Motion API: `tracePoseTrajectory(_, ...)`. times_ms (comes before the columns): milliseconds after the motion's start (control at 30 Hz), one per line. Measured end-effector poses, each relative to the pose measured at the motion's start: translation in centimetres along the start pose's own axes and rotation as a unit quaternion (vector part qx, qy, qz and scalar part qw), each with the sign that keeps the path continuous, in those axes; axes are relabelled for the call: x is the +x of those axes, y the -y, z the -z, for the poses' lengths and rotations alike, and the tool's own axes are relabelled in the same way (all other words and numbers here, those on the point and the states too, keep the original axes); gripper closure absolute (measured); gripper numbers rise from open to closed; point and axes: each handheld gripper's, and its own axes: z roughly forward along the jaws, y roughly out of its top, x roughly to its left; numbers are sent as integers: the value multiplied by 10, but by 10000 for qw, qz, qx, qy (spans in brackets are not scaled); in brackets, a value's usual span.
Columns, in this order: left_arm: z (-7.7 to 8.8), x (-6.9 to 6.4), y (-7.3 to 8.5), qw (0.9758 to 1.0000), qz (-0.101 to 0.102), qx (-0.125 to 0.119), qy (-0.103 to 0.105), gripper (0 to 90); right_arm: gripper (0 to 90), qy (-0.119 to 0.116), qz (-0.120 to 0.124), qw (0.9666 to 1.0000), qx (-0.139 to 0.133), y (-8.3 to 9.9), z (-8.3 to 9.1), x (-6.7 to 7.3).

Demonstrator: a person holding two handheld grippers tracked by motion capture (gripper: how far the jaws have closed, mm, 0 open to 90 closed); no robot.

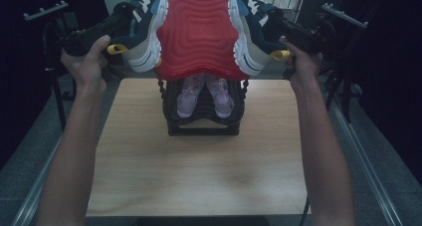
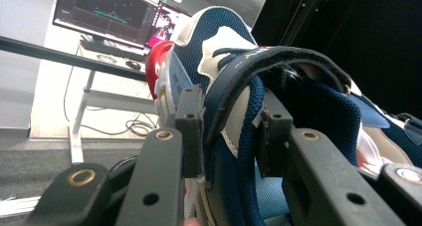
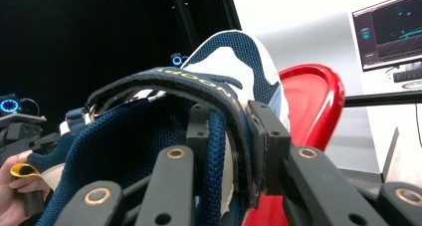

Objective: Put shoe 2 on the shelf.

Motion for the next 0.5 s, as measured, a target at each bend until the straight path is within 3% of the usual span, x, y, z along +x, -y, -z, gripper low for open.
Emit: tracePoseTrajectory(500,-37,-14,-2,9999,-63,77,122,693,736,81,75,9999,3,-3,-35,7)
